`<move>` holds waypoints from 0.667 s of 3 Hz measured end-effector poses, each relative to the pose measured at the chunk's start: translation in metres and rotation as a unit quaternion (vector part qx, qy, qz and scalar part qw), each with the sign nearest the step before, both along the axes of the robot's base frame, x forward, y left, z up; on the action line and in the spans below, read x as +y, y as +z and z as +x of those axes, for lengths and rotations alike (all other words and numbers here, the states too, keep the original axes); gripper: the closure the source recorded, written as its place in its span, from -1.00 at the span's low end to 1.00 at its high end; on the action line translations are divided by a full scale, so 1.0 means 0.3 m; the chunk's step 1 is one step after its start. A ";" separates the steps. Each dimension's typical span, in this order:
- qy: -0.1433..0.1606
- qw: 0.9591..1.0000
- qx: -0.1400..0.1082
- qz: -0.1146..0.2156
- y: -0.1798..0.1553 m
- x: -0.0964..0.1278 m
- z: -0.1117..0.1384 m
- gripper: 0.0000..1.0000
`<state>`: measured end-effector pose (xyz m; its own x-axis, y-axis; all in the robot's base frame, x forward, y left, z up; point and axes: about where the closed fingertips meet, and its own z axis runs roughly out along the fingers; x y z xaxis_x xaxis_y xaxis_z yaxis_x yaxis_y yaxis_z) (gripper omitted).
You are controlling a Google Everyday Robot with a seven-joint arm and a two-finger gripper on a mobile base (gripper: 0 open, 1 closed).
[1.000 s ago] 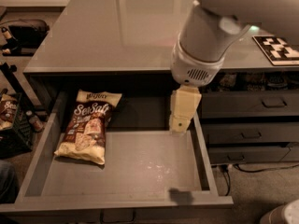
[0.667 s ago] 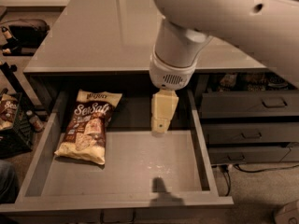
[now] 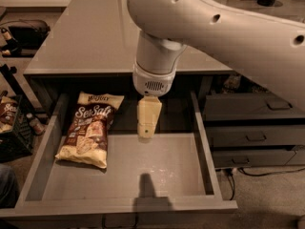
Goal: Pick brown chip bag from top drawer and place on counter
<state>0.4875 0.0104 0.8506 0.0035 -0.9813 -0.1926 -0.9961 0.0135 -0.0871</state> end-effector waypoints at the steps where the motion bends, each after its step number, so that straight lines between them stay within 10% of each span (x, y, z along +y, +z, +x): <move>1: 0.009 1.000 -0.006 0.009 -0.020 0.044 -0.015 -1.00; 2: 0.027 1.000 -0.001 0.013 -0.079 0.182 -0.006 -1.00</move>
Offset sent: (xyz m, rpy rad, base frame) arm 0.0050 0.1368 -0.0546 0.0366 0.0330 0.1209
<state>0.4858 0.0648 0.8270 0.0558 -0.9744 -0.2178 -0.9954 -0.0372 -0.0885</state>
